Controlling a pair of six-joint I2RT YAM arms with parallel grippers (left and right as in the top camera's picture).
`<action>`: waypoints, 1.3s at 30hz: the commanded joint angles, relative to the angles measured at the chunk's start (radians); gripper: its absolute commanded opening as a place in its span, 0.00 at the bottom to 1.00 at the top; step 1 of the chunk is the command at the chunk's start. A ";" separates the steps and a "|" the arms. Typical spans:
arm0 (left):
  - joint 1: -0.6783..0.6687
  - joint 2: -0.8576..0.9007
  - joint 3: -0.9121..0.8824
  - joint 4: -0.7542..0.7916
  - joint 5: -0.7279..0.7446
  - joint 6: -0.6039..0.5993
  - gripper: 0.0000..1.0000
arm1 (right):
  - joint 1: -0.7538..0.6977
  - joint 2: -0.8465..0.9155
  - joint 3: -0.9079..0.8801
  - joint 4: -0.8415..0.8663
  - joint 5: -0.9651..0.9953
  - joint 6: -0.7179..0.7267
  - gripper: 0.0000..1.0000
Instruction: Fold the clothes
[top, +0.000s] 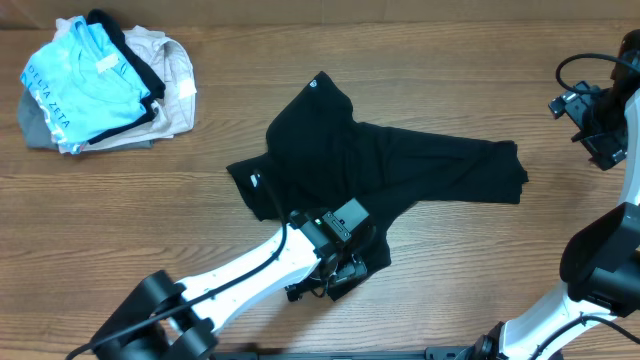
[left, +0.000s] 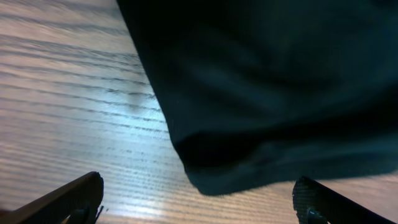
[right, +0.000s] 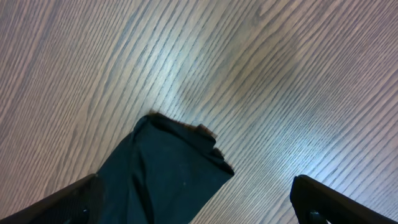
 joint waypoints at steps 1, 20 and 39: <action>-0.003 0.034 -0.015 0.012 0.033 -0.025 1.00 | 0.002 0.000 0.002 0.005 -0.006 -0.010 1.00; -0.046 0.108 -0.021 0.072 -0.003 -0.025 1.00 | 0.002 0.000 0.002 0.006 -0.061 -0.018 1.00; -0.044 0.108 -0.035 0.084 -0.016 -0.033 0.74 | 0.056 0.002 -0.097 0.074 -0.061 -0.018 0.97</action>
